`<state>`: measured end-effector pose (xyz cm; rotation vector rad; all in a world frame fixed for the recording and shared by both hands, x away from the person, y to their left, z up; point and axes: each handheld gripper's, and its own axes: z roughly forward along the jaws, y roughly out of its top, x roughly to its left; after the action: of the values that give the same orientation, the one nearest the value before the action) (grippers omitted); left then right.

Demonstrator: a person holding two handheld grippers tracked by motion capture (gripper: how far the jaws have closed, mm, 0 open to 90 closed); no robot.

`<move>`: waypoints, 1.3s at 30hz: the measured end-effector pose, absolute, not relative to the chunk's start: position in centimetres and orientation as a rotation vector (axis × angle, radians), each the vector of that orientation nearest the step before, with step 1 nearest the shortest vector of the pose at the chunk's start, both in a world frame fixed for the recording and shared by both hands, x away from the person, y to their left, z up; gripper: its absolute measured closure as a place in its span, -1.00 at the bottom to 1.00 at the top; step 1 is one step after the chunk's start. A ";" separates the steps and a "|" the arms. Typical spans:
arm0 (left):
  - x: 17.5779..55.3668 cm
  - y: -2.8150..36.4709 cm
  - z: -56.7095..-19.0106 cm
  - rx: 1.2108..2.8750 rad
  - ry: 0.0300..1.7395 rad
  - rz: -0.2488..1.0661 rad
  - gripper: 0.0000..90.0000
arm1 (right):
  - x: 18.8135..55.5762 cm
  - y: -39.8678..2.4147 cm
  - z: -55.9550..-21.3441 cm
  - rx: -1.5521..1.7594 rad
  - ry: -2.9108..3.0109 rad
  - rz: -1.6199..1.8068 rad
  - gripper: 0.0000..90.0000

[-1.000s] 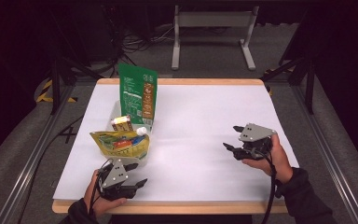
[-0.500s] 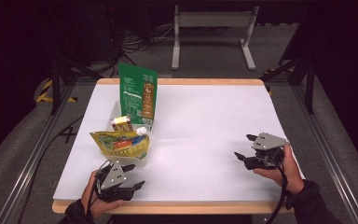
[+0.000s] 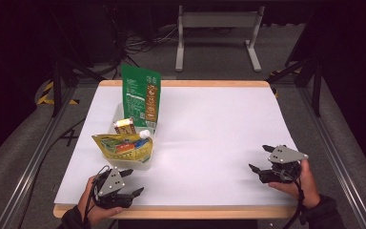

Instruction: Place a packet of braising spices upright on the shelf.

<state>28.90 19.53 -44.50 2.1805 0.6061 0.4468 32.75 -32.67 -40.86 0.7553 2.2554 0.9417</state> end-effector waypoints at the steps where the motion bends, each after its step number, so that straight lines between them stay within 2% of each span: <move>1: 28.9 19.7 -44.5 2.183 0.606 0.440 -0.37 | 32.6 -32.9 -41.0 0.761 2.252 0.945 -0.58; 9: 28.6 20.9 -44.8 2.165 0.670 0.448 -0.56 | 31.5 -34.8 -42.2 0.876 2.185 0.972 -0.66; 15: 28.0 23.0 -44.9 2.106 0.788 0.459 -0.64 | 30.3 -36.7 -43.3 0.997 2.092 0.985 -0.75; 22: 27.6 24.6 -45.0 2.022 0.909 0.504 -0.92 | 29.4 -37.8 -43.9 1.041 2.043 0.996 -0.77; 24: 27.5 24.7 -44.9 2.023 0.921 0.544 -0.93 | 29.5 -37.8 -43.8 1.036 2.033 0.995 -0.79; 39: 27.8 25.4 -45.0 1.966 0.899 0.582 -0.91 | 29.4 -37.2 -43.8 0.998 2.052 0.973 -0.78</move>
<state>27.76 25.43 -45.00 1.9656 0.8993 0.5817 29.41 -37.23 -43.80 0.9977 2.0521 0.9729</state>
